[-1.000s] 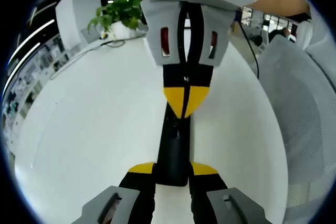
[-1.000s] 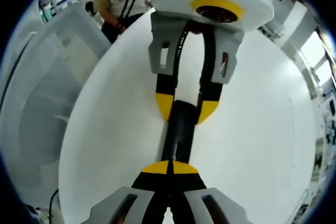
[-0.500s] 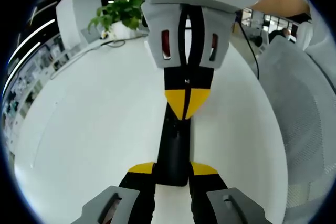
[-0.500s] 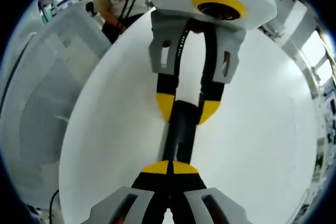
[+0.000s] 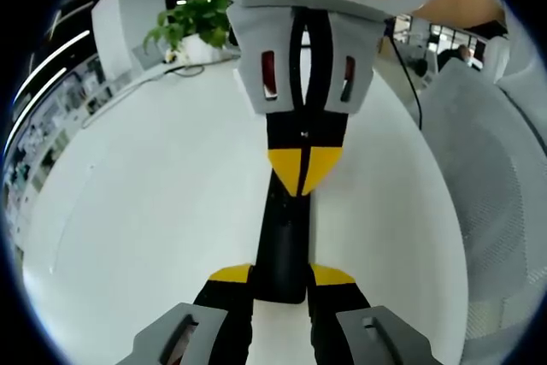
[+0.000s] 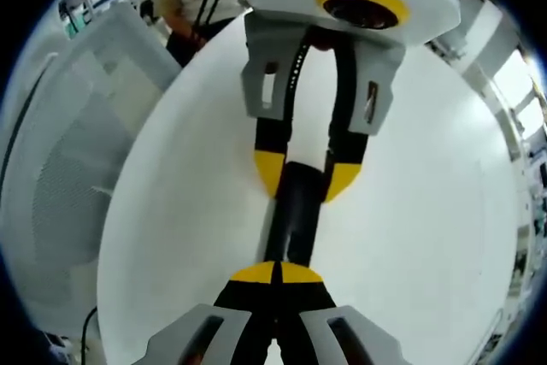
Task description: Press the specified remote control buttons in sequence, fully releasing each button before pressing the next.
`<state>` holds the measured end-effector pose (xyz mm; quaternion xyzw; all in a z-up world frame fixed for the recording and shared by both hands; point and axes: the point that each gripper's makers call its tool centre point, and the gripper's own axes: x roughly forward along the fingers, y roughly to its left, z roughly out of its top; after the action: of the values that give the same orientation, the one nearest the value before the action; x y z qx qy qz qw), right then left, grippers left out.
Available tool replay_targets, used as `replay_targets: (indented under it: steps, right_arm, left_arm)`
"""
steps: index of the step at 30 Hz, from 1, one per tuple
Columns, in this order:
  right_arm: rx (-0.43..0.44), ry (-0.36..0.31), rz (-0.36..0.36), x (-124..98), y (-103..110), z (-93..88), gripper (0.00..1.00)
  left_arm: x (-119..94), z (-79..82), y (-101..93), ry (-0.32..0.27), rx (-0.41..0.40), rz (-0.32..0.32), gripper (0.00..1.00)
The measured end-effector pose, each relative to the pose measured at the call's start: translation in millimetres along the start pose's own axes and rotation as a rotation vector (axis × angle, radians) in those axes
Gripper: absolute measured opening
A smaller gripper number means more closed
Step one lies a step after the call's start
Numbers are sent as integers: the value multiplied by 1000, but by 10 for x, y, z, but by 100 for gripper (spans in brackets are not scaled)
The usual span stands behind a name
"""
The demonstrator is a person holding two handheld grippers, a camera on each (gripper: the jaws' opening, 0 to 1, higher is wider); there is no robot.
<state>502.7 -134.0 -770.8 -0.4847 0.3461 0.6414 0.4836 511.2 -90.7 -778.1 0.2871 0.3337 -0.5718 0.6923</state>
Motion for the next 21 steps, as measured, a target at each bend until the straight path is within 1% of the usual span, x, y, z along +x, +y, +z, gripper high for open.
replay_targets:
  steps: [9,10,11,12,13,18,21]
  right_arm:
    - [6,2,1,4,-4,-4,0]
    - [1,13,-13,47,-40,-28,0]
    - [-32,27,26,11,-10,-58,0]
    - [-11,20,-10,20,-72,-56,0]
    - [-13,24,-14,32,-87,-63,0]
    - [-12,22,-14,38,-122,-87,0]
    - [-3,11,-14,43,-90,-68,0]
  left_arm:
    - [-2,3,-3,-1,-1,0,23]
    - [-4,7,-5,-3,6,1,23]
    - [-1,14,-18,3,16,3,23]
    - [1,12,-25,4,8,1,23]
    - [0,13,-22,4,18,1,23]
    - [-5,13,-20,0,14,1,23]
    - [-5,12,-18,1,14,2,23]
